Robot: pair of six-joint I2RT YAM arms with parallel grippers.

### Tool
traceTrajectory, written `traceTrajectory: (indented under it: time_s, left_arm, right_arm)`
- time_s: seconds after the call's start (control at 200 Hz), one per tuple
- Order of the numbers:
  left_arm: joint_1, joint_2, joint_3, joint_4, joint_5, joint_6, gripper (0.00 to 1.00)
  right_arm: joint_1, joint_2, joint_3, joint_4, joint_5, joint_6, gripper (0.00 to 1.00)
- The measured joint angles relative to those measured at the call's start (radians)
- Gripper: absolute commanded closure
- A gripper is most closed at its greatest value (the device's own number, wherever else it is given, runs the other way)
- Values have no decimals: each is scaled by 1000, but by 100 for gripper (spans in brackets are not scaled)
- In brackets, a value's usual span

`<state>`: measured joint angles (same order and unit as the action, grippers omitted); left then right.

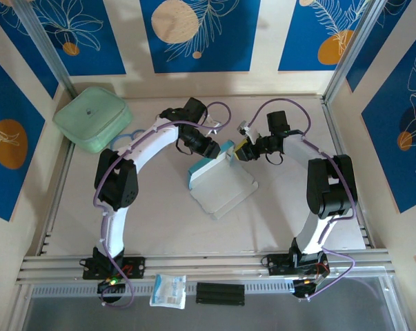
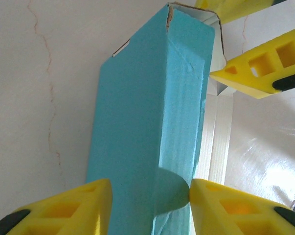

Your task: Fold the paper box

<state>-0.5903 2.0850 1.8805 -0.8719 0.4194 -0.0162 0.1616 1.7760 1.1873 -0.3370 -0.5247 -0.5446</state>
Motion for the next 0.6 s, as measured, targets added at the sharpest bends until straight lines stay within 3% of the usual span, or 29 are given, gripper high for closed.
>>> traceTrajectory:
  time_s: [0.275,0.6]
  left_arm:
    - [0,0,0,0,0,0,55]
    - [0,1,0,0,10,0,55]
  right_arm:
    - [8,0,-15,38,-1,-69,59]
    - [-39,-1,-45,33,-101,-209,51]
